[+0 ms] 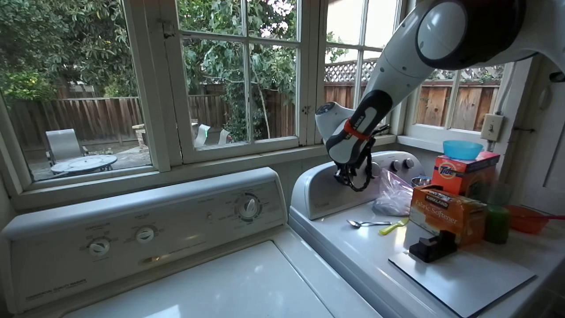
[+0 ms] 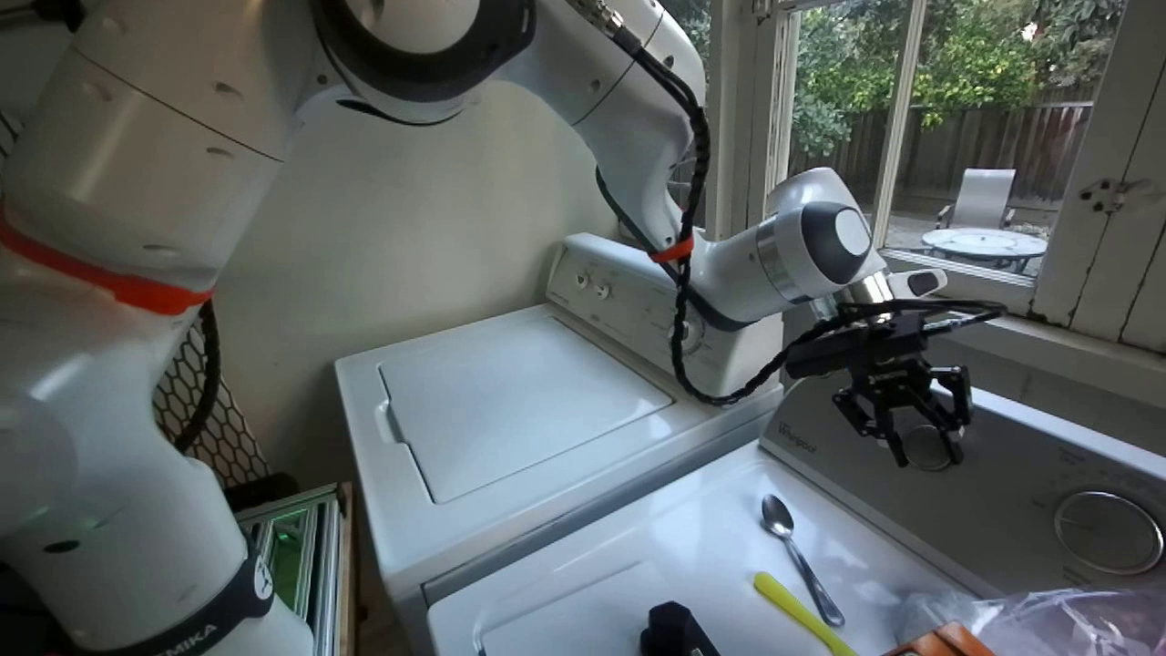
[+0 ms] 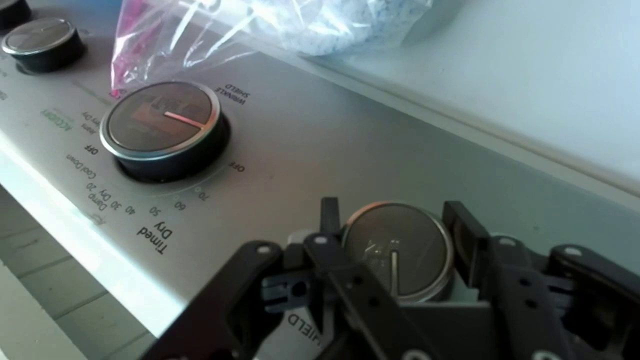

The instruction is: Turn the first knob on the washing machine on the right.

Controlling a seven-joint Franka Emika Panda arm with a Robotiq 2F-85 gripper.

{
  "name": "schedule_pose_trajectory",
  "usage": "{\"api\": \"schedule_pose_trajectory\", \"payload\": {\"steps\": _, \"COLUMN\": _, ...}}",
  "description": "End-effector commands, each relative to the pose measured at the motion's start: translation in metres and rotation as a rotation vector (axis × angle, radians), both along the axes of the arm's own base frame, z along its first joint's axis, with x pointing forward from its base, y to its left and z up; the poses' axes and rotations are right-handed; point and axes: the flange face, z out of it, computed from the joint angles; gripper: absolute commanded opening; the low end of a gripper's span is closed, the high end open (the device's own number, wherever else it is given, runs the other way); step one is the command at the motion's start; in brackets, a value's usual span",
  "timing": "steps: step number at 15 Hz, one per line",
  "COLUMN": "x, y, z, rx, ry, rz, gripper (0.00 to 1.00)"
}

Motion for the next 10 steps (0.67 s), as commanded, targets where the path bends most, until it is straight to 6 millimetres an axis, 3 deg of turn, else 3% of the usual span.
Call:
{"api": "schedule_pose_trajectory", "payload": {"steps": 1, "x": -0.022, "y": 0.025, "z": -0.004, "rx": -0.034, "ry": -0.047, "rz": 0.170, "gripper": 0.29}}
{"api": "schedule_pose_trajectory", "payload": {"steps": 10, "x": -0.055, "y": 0.031, "z": -0.021, "rx": -0.158, "ry": -0.159, "rz": 0.432, "gripper": 0.29}}
